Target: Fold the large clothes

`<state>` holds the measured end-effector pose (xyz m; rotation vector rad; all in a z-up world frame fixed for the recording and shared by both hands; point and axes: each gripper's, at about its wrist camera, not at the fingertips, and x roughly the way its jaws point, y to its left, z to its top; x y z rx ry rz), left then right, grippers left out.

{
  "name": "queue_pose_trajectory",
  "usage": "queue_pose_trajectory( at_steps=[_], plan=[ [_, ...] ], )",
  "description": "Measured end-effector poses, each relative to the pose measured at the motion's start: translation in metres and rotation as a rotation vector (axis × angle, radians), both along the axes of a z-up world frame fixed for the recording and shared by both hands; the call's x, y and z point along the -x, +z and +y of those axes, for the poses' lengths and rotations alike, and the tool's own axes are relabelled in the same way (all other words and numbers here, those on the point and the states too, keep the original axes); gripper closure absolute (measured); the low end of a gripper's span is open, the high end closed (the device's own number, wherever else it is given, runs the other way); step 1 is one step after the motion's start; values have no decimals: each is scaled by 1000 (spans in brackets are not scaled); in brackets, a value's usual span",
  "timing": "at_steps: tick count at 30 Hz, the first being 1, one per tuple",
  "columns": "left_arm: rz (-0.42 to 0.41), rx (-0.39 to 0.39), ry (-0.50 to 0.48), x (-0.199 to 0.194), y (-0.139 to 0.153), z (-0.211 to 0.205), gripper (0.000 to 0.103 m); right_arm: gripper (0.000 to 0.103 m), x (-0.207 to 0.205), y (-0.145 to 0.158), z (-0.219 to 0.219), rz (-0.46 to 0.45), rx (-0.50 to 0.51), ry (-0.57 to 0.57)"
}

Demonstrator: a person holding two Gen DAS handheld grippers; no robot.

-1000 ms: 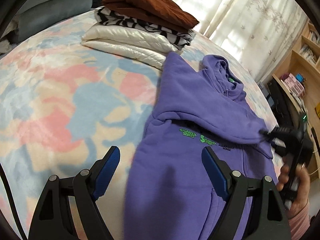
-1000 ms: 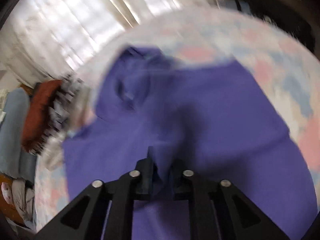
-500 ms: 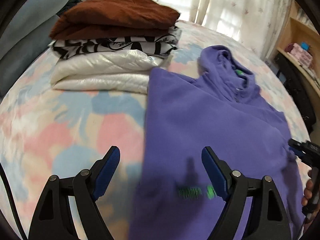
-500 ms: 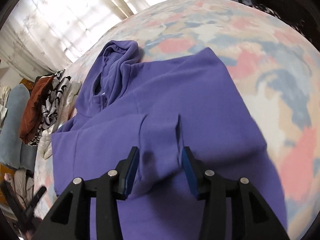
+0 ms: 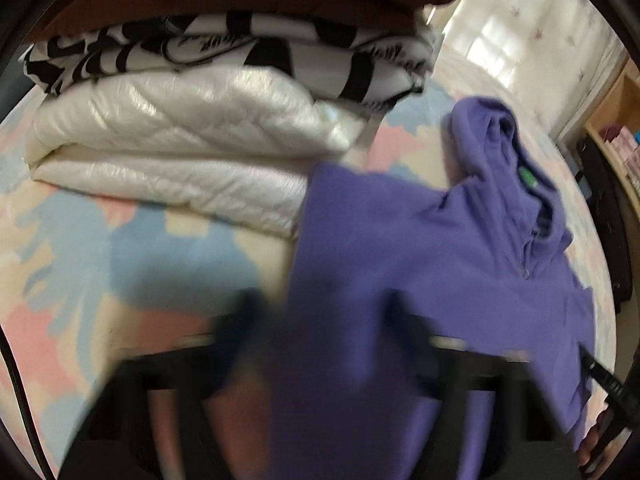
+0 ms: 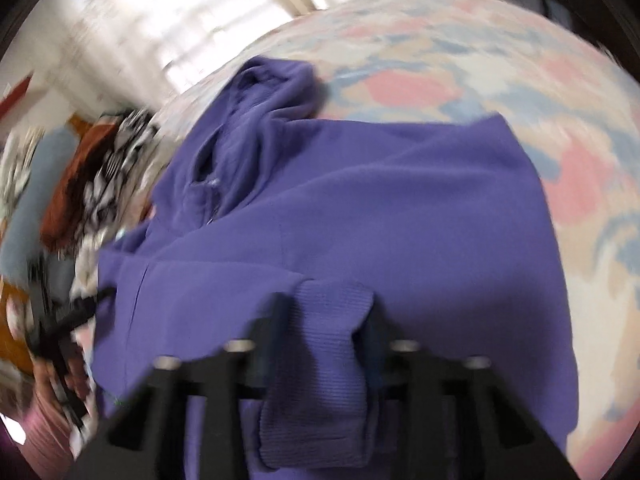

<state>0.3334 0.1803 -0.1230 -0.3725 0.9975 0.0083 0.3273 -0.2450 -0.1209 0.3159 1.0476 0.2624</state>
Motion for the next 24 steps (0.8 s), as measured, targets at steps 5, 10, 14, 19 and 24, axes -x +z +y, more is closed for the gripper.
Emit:
queue_pose_trajectory(
  at_steps=[5, 10, 14, 19, 24],
  plan=[
    [-154, -91, 72, 19, 23, -10, 89, 95, 5, 31, 21, -178, 107, 41],
    [-231, -192, 108, 25, 21, -21, 89, 94, -5, 36, 26, -276, 150, -31],
    [-163, -247, 94, 17, 6, -23, 82, 89, -29, -8, 22, -74, 169, -41],
    [-124, -262, 73, 16, 19, -26, 40, 70, -17, 6, -9, -42, 74, -126],
    [-158, -280, 33, 45, 45, -37, 39, 70, 15, 29, -21, -124, 84, -145]
  ],
)
